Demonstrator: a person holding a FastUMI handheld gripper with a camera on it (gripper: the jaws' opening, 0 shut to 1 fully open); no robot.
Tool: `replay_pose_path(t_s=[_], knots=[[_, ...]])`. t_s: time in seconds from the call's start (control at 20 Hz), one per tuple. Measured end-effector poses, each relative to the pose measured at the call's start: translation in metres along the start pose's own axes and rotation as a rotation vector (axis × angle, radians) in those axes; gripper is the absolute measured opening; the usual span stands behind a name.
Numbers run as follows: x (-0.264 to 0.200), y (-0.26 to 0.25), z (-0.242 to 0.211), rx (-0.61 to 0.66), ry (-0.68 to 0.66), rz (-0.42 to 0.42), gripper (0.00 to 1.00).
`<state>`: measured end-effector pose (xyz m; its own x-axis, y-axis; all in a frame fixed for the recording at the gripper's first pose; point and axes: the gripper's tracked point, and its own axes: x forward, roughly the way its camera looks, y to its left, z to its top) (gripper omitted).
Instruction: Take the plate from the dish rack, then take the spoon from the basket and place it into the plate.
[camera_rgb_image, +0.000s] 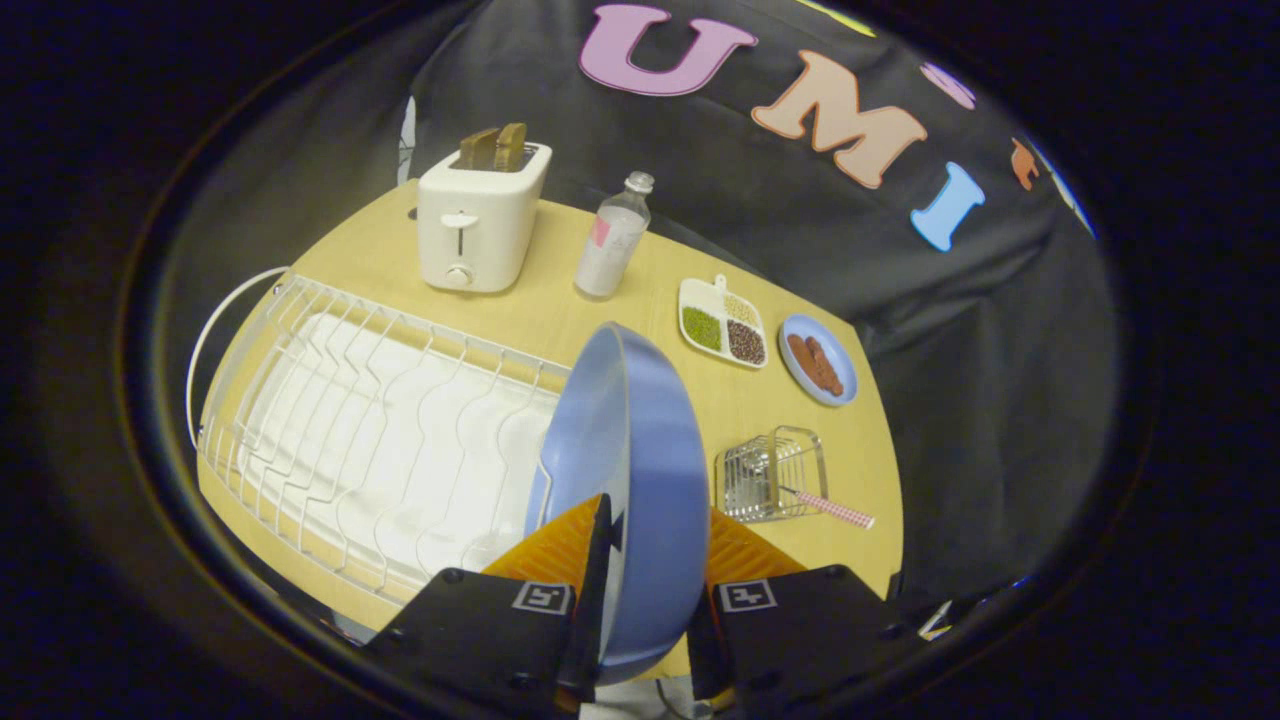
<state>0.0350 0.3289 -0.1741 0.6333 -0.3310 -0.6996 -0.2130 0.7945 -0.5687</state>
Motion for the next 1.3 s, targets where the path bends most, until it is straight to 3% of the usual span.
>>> replay_pose_path(t_s=[0.3,0.6,0.75,1.0,1.3], knots=[[-0.009,0.001,0.012,-0.084,-0.035,-0.040,0.34],[-0.016,-0.004,0.016,-0.037,-0.025,-0.019,0.33],[-0.035,-0.002,0.024,0.027,-0.030,0.072,0.33],[-0.052,-0.019,0.026,0.104,-0.054,0.151,0.33],[-0.075,-0.031,0.020,0.308,-0.064,0.439,0.33]])
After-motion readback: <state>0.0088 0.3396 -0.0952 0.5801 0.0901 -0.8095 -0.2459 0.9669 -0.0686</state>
